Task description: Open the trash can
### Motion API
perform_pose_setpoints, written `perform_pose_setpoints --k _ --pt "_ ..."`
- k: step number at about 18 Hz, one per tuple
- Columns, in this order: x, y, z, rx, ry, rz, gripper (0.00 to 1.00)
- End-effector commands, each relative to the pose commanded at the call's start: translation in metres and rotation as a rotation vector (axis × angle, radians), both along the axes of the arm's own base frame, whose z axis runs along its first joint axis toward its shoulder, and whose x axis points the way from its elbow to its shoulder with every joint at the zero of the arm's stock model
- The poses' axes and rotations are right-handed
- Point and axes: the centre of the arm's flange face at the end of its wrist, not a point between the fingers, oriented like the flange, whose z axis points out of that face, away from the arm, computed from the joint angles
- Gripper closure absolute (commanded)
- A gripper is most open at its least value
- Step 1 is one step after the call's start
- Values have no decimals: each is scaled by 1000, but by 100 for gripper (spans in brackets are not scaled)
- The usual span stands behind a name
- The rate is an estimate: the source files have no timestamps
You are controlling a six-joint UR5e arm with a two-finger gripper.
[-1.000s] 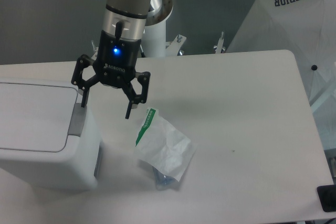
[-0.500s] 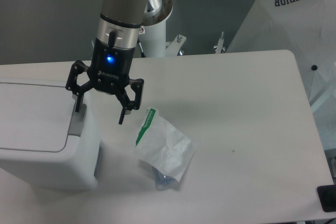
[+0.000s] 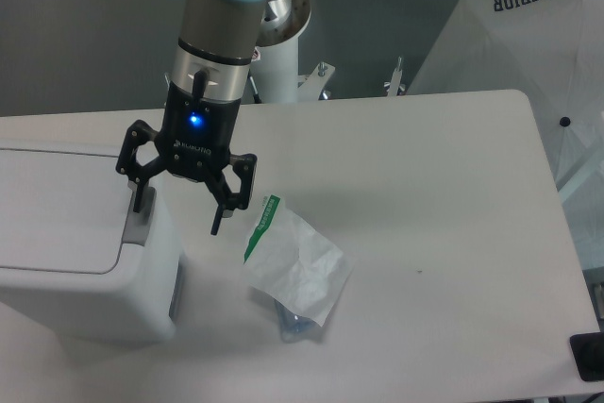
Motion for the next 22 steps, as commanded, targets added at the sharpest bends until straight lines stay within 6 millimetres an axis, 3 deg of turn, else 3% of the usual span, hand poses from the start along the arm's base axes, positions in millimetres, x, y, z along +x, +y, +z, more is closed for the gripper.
perform_pose_setpoints --k 22 --pt "-3 1 -7 -16 2 7 0"
